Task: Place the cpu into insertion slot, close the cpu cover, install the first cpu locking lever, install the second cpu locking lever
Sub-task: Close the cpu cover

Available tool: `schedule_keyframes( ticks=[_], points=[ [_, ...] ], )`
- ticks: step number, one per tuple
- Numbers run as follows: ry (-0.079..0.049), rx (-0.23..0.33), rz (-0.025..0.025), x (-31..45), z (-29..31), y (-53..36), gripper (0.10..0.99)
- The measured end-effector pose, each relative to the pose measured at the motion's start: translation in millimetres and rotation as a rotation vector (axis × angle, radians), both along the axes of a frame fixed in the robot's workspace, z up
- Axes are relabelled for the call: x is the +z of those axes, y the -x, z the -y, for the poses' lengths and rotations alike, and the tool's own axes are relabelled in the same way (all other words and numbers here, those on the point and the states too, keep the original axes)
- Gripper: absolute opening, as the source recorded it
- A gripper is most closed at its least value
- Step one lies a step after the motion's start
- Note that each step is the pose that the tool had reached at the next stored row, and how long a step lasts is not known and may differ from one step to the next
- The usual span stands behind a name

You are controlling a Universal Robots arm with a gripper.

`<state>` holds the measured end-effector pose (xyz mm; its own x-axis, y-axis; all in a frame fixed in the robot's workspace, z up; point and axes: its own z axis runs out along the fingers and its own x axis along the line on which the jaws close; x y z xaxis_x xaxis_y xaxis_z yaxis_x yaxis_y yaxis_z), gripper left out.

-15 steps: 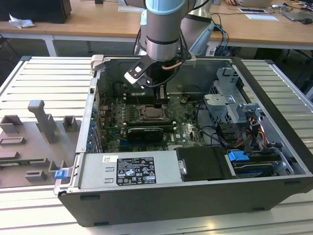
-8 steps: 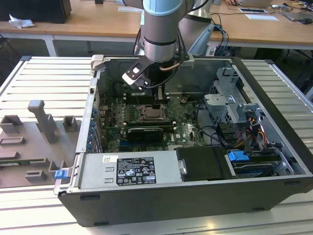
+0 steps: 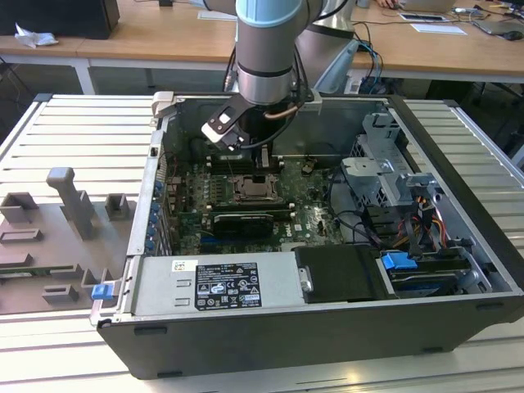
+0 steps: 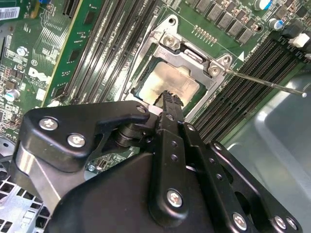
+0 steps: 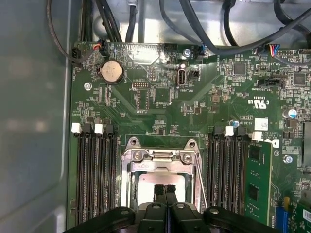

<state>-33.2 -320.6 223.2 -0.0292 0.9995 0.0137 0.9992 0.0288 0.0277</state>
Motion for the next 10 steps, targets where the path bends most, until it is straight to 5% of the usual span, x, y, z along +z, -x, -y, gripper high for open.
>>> schedule_keyframes(
  ticks=[10],
  points=[
    [0.0,0.0,0.0002,-6.4,0.6,13.3,0.106]
  ],
)
